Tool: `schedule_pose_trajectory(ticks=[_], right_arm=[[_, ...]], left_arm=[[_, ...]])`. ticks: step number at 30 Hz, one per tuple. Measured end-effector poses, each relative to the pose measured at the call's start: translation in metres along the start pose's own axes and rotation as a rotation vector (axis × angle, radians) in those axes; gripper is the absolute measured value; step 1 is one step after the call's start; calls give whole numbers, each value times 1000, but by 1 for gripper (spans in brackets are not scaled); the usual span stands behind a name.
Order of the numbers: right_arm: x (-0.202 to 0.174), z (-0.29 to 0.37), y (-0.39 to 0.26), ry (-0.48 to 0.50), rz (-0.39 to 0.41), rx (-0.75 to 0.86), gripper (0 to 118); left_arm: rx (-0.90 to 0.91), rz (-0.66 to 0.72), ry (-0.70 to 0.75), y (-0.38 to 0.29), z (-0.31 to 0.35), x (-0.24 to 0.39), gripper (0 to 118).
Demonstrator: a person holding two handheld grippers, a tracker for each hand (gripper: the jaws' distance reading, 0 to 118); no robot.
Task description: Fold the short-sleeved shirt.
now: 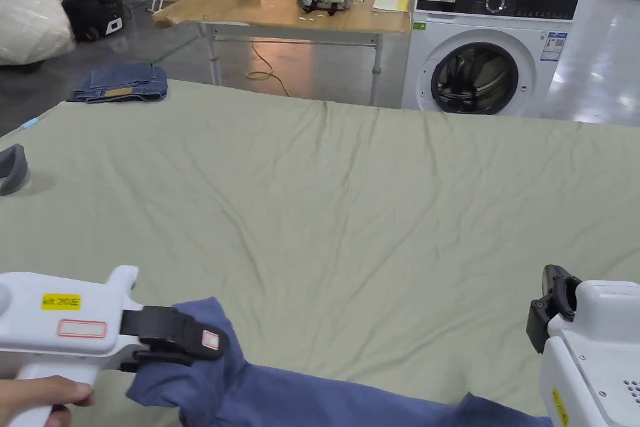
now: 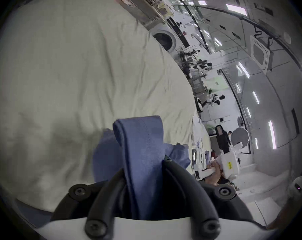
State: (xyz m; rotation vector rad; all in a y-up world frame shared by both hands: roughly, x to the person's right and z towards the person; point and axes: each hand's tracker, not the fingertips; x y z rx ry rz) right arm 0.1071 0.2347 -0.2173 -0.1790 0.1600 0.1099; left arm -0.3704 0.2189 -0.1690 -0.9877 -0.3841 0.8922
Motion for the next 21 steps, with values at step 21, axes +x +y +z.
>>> schedule_pose_trajectory(ticks=[21], right_arm=[[23, 6, -14, -43, -15, -55, 0]], left_arm=[[-235, -72, 303, -43, -192, 22, 13]])
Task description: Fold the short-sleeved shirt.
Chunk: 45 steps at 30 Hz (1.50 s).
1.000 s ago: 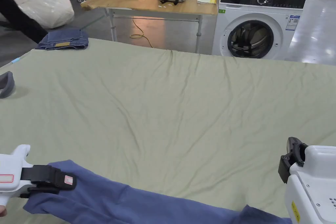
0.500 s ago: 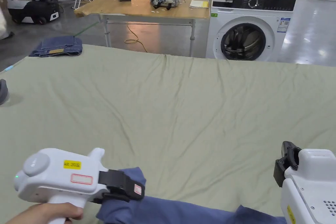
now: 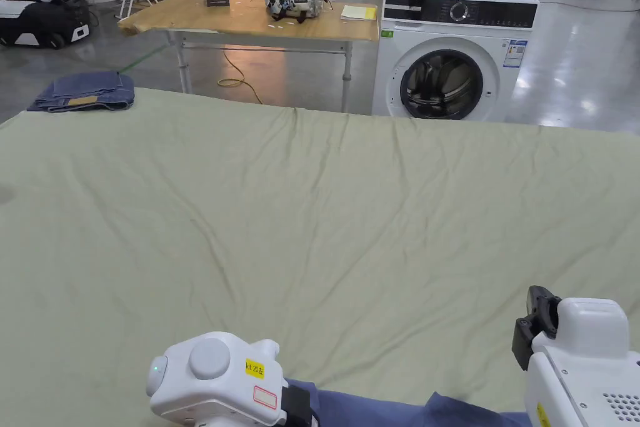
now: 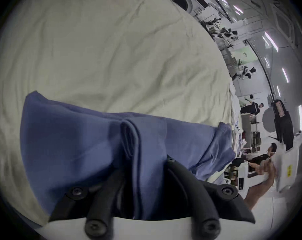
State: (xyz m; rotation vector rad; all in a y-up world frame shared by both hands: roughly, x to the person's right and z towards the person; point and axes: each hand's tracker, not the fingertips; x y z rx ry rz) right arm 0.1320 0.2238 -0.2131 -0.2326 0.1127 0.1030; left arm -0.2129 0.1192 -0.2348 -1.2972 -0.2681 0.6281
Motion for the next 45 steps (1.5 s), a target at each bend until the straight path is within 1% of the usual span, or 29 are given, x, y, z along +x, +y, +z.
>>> schedule_pose_trajectory(ticks=[4, 5, 6, 9, 11, 13, 15, 16, 19, 21, 24, 27, 31, 35, 38, 41, 44, 45], right_arm=[[-2, -1, -2, 6, 1, -8, 0], [-2, -1, -2, 7, 2, -11, 0], [-2, -1, -3, 9, 1, -13, 0], [-3, 1, -4, 13, -3, -15, 0], [-3, 2, -5, 13, -3, -17, 0], [-3, 3, -5, 11, -5, -19, 0], [-2, 4, -5, 12, -6, -22, 0], [-2, 5, -6, 11, -5, -23, 0], [0, 6, -7, 8, -4, -27, 0], [1, 6, -9, 6, -7, -30, 0], [2, 7, -10, 4, -9, -36, 0], [2, 7, -12, 3, -9, -42, 0], [3, 6, -15, 3, -11, -54, 0], [3, 5, -16, 4, -10, -59, 0], [3, 5, -14, 3, -7, -55, 0], [3, 5, -11, 8, -10, -42, 0], [1, 4, -7, 13, -9, -31, 0], [0, 4, -6, 15, -10, -29, 0]], left_arm=[[2, -7, -35, -1, 5, 4, 33], [-1, -5, -40, -1, 6, 4, 42], [-3, 3, -52, -1, 7, 5, 48], [-13, 5, -62, -3, 9, 15, 48], [-19, -24, -90, -5, 10, 20, 48], [-20, -32, -132, -7, 11, 26, 47], [-21, -38, -203, -10, 10, 29, 47], [-18, -57, -206, -13, 11, 34, 45], [13, -106, -187, -19, 3, 37, 23], [9, -90, -207, -19, -4, 34, 20], [-3, -76, -195, -21, -19, 28, 13], [0, -51, -207, -24, -29, 20, 13], [11, -54, -210, -25, -45, 19, 9], [1, -43, -251, -25, -44, 21, 9], [10, -59, -286, -21, -20, 16, 9], [86, -112, -340, -24, 35, 15, 9], [171, -158, -295, -19, 76, -11, 9], [189, -154, -274, -16, 86, -24, 9]])
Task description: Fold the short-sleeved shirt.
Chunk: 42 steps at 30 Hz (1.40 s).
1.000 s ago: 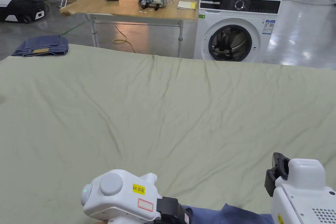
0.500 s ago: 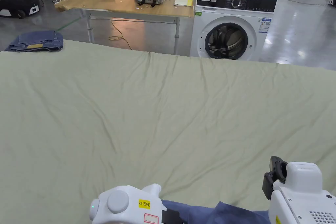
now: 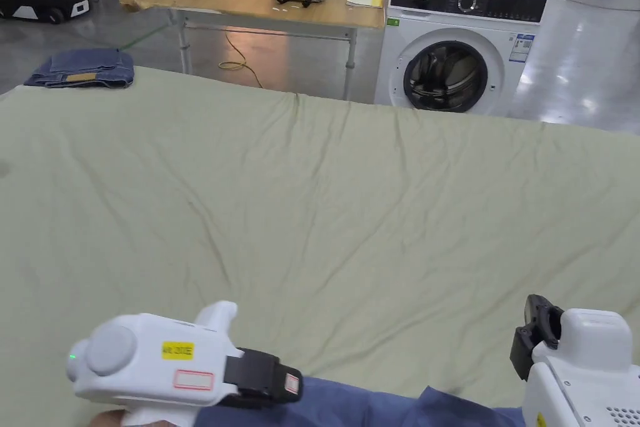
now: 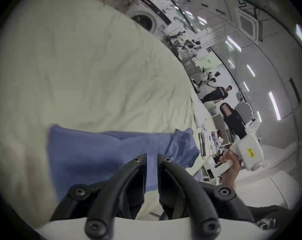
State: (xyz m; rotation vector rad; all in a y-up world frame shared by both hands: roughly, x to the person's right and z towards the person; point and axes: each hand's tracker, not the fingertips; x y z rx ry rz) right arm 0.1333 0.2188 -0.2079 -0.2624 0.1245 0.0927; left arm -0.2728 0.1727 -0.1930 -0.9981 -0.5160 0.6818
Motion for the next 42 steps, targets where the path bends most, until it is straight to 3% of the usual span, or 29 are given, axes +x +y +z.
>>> schedule_pose_trajectory(ticks=[7, 11, 14, 16, 21, 25, 26, 27, 28, 29, 31, 33, 42], right_arm=[[-6, -1, 0, 17, 6, 1, 0], [-8, -1, 0, 22, 3, -6, 0], [-8, -1, -1, 22, 6, -13, 0], [-7, 0, -1, 21, 10, -14, 0], [-6, 3, -3, 14, 8, -19, 0], [-4, 4, -5, 10, 6, -24, 0], [-4, 4, -5, 9, 5, -25, 0], [-3, 4, -5, 8, 3, -27, 0], [-3, 4, -5, 8, 1, -27, 0], [-2, 4, -5, 7, -2, -27, 0], [-2, 4, -5, 6, -1, -29, 0], [-2, 4, -5, 8, -1, -29, 0], [-3, 5, -2, 16, 11, -20, 0]], left_arm=[[46, 72, 86, -9, 51, -64, 9], [38, 145, 53, -22, 55, -96, 13], [57, 185, 8, -27, 51, -115, 39], [31, 208, -10, -26, 40, -130, 73], [61, 299, -217, -27, 17, -134, 75], [-3, 288, -333, -28, -13, -141, 75], [1, 280, -323, -27, -16, -140, 71], [6, 276, -317, -30, -15, -132, 60], [10, 275, -306, -30, -16, -130, 40], [7, 277, -260, -30, -17, -130, 8], [17, 269, -170, -31, -18, -136, 6], [43, 295, -238, -33, -14, -139, 4], [152, 222, -152, -18, 53, -111, 3]])
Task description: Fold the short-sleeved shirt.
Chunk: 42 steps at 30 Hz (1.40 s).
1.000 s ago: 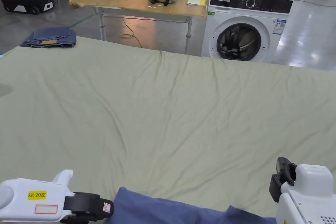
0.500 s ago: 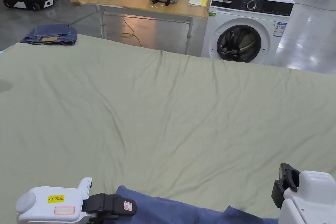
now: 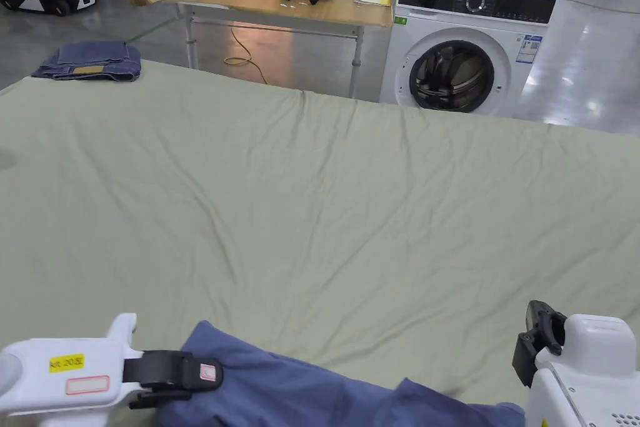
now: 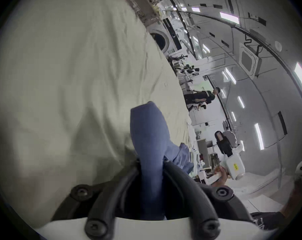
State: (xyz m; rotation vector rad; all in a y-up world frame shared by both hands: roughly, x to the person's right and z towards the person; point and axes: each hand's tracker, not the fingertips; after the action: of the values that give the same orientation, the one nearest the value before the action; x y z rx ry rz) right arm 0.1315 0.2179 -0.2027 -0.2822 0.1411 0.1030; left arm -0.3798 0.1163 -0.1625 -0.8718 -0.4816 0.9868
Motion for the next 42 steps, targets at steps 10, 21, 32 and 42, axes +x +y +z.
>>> schedule_pose_trajectory(ticks=[10, 21, 32, 42], right_arm=[[-10, -5, 2, 25, 4, 6, 0], [-14, -2, 1, 36, 8, 5, 0], [1, 3, -4, 4, -3, -4, 0], [12, 9, -9, -24, -6, -24, 0]], left_arm=[[83, -87, 334, 27, 98, 47, 3], [3, -193, 243, 6, 48, 122, 3], [-200, -308, 314, -25, -73, 167, 3], [-293, -366, 476, -62, -198, 160, 3]])
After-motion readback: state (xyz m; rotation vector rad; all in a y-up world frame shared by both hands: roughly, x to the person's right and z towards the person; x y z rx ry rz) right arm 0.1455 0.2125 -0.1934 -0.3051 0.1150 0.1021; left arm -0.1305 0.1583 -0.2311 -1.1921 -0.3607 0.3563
